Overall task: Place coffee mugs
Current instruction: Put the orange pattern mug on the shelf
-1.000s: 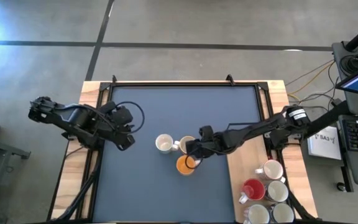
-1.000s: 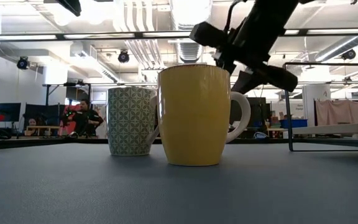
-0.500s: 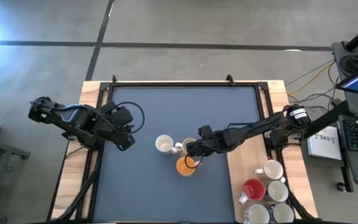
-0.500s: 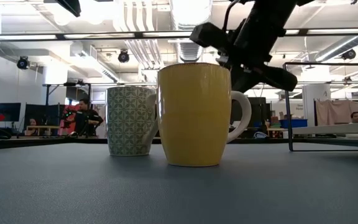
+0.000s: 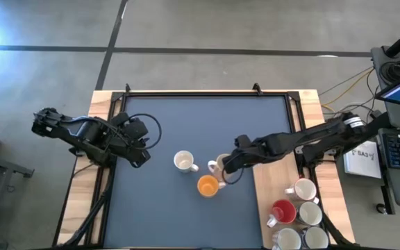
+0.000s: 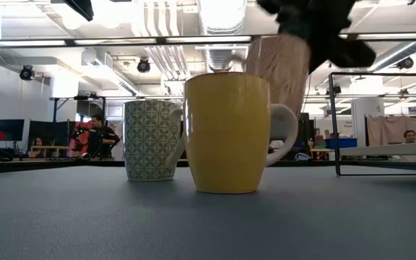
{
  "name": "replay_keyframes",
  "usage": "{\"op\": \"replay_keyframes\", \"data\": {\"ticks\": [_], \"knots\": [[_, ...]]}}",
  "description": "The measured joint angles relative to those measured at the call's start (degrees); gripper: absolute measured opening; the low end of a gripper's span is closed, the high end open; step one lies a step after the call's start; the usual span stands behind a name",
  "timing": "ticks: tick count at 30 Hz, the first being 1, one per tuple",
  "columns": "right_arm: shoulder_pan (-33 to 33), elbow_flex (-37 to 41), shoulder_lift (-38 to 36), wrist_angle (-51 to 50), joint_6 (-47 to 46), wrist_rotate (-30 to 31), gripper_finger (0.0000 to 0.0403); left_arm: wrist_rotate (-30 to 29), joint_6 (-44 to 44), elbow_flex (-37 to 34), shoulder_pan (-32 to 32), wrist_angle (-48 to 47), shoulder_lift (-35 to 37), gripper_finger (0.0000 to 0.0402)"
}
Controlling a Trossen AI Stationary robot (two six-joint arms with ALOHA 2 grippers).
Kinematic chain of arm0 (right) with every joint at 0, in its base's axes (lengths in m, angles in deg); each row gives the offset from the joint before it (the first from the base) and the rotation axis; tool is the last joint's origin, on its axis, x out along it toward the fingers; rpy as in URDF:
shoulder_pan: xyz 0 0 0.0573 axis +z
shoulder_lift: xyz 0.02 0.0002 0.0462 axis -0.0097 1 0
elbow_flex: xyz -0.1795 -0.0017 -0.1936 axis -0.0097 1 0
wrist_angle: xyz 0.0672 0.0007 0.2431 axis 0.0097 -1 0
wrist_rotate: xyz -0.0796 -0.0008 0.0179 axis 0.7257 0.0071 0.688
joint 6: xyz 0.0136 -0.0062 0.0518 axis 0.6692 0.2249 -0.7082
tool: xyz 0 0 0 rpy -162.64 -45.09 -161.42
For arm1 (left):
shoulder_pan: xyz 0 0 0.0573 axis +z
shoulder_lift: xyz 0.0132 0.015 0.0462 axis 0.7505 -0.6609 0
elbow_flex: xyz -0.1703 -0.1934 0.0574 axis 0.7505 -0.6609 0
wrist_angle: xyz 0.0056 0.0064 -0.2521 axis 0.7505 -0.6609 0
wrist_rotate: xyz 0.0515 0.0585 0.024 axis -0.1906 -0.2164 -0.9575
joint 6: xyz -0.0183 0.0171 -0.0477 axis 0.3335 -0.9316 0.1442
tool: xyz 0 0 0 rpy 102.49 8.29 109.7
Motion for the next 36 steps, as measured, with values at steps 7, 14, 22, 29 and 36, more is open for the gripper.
{"op": "replay_keyframes", "data": {"ticks": [7, 14, 22, 29, 36], "knots": [[1.4, -0.1, -8.0, -10.8, -2.7, -0.8, 0.0014, 0.0, 0.0, 0.0, 0.0, 0.0, 0.0, 0.0082], [4.2, -0.1, -10.3, -22.4, -6.1, -2.3, 0.0013, -1.3, 1.4, 0.0, 0.0, 0.0, 0.0, 0.0082], [5.0, -0.1, -10.7, -32.8, 1.2, -2.3, 0.0013, -5.0, 7.1, 0.0, 0.0, 0.2, 0.0, 0.0082], [5.0, -0.1, -14.1, -41.0, 7.8, -3.4, 0.0013, -7.8, 12.5, 0.0, 0.0, 0.7, -0.1, 0.0082], [5.0, 2.7, -22.0, -42.8, 8.6, -1.2, 0.0013, -10.6, 14.9, 0.0, 0.1, 1.9, -0.1, 0.0082]]}}
